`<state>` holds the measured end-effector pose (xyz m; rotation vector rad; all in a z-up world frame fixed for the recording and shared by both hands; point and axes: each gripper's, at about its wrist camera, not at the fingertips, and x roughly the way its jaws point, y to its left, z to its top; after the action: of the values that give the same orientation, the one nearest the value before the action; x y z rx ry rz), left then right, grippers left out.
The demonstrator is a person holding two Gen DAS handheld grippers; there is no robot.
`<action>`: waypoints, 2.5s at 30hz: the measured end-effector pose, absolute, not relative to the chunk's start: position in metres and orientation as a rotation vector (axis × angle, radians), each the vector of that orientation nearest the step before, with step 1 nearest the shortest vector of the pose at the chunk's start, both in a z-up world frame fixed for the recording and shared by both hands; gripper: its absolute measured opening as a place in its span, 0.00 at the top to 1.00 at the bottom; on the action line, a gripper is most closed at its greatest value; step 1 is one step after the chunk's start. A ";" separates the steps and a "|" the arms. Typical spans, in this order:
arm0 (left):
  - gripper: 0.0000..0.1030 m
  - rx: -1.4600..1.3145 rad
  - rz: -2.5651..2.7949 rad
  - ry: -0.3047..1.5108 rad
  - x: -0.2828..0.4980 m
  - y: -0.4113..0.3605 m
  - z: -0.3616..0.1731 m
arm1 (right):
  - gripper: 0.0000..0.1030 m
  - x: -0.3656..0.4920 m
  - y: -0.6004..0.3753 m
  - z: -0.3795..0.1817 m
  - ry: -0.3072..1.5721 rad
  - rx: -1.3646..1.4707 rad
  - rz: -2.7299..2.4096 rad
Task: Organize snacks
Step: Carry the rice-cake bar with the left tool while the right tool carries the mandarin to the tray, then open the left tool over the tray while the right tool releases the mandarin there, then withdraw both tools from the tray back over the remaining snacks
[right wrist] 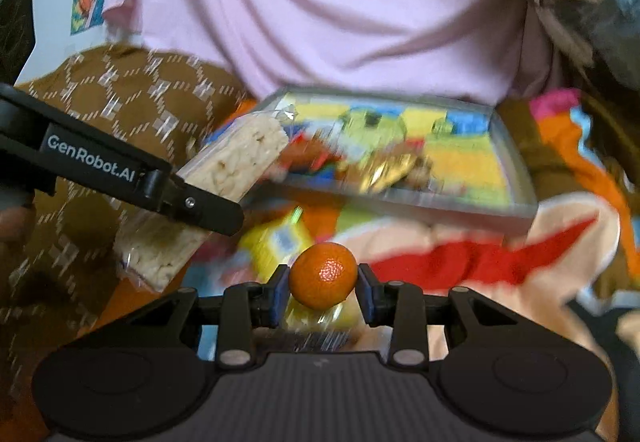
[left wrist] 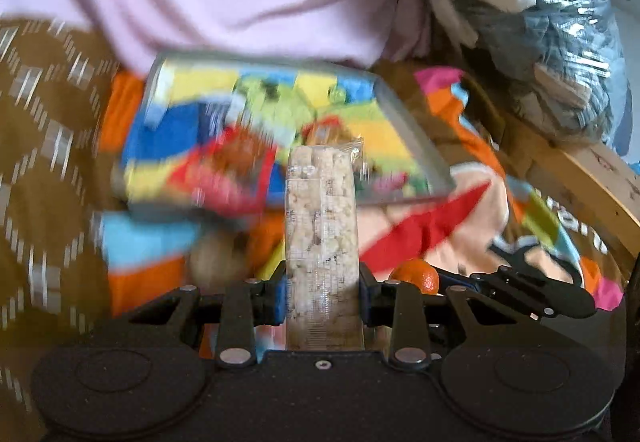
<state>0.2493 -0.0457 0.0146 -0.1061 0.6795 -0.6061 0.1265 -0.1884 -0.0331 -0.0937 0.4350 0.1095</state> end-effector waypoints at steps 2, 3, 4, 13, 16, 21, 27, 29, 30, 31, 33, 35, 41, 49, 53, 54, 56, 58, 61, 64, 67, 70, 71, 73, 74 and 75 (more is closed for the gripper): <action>0.66 -0.096 -0.596 0.662 0.269 -0.054 0.025 | 0.62 0.141 -0.195 -0.022 0.410 -0.093 0.101; 0.66 -0.092 -0.582 0.651 0.281 -0.059 0.030 | 0.62 0.151 -0.200 -0.015 0.396 -0.093 0.093; 0.66 -0.089 -0.566 0.644 0.291 -0.063 0.033 | 0.62 0.159 -0.204 -0.011 0.383 -0.100 0.085; 0.66 -0.103 -0.452 0.645 0.380 -0.104 0.040 | 0.61 0.221 -0.244 0.004 0.353 -0.162 0.014; 0.66 -0.093 -0.442 0.660 0.395 -0.120 0.032 | 0.61 0.233 -0.252 0.000 0.364 -0.181 0.010; 0.66 -0.058 -0.431 0.677 0.405 -0.143 0.020 | 0.61 0.248 -0.266 -0.005 0.391 -0.152 -0.001; 0.66 -0.024 -0.426 0.696 0.406 -0.151 0.014 | 0.61 0.255 -0.278 -0.011 0.408 -0.125 -0.006; 0.66 -0.023 -0.420 0.701 0.407 -0.152 0.012 | 0.61 0.254 -0.279 -0.013 0.411 -0.124 -0.011; 0.65 -0.025 -0.413 0.701 0.407 -0.152 0.012 | 0.61 0.253 -0.280 -0.013 0.410 -0.124 -0.014; 0.64 -0.024 -0.406 0.704 0.407 -0.152 0.013 | 0.61 0.252 -0.280 -0.013 0.410 -0.123 -0.014; 0.63 -0.024 -0.386 0.719 0.408 -0.152 0.013 | 0.59 0.251 -0.282 -0.013 0.404 -0.114 -0.009; 0.56 -0.025 -0.375 0.722 0.407 -0.149 0.014 | 0.52 0.248 -0.284 -0.013 0.402 -0.101 -0.009; 0.29 -0.012 -0.352 0.682 0.397 -0.142 0.021 | 0.35 0.239 -0.283 -0.009 0.384 -0.099 -0.014; 0.01 -0.060 -0.327 0.585 0.367 -0.122 0.040 | 0.10 0.207 -0.282 0.013 0.294 -0.085 -0.024; 0.01 -0.054 -0.311 0.525 0.346 -0.112 0.053 | 0.01 0.186 -0.276 0.025 0.251 -0.083 -0.015; 0.01 -0.053 -0.305 0.512 0.339 -0.110 0.056 | 0.00 0.181 -0.274 0.028 0.239 -0.088 -0.013; 0.01 -0.051 -0.297 0.493 0.327 -0.105 0.062 | 0.00 0.170 -0.268 0.034 0.223 -0.098 -0.011; 0.01 -0.047 -0.291 0.473 0.312 -0.100 0.067 | 0.00 0.159 -0.262 0.039 0.211 -0.101 -0.008; 0.01 -0.046 -0.274 0.444 0.291 -0.091 0.075 | 0.00 0.141 -0.257 0.046 0.196 -0.083 0.003; 0.01 -0.051 -0.250 0.423 0.270 -0.082 0.082 | 0.00 0.125 -0.254 0.053 0.190 -0.066 0.013; 0.01 -0.044 -0.238 0.407 0.249 -0.074 0.087 | 0.00 0.108 -0.251 0.058 0.180 -0.053 0.017; 0.01 -0.034 -0.222 0.385 0.226 -0.066 0.091 | 0.00 0.093 -0.249 0.062 0.170 -0.047 0.021; 0.01 -0.031 -0.218 0.378 0.220 -0.064 0.092 | 0.00 0.088 -0.248 0.063 0.168 -0.046 0.021; 0.01 -0.028 -0.209 0.365 0.206 -0.059 0.094 | 0.00 0.076 -0.246 0.064 0.162 -0.046 0.024; 0.01 -0.027 -0.206 0.361 0.199 -0.057 0.094 | 0.00 0.072 -0.245 0.064 0.159 -0.049 0.026; 0.01 -0.028 -0.203 0.358 0.192 -0.055 0.095 | 0.00 0.065 -0.244 0.065 0.156 -0.056 0.028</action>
<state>0.1921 -0.0548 0.0949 -0.0277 0.3576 -0.2026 0.0651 -0.2437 0.0646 -0.0558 0.1557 0.0277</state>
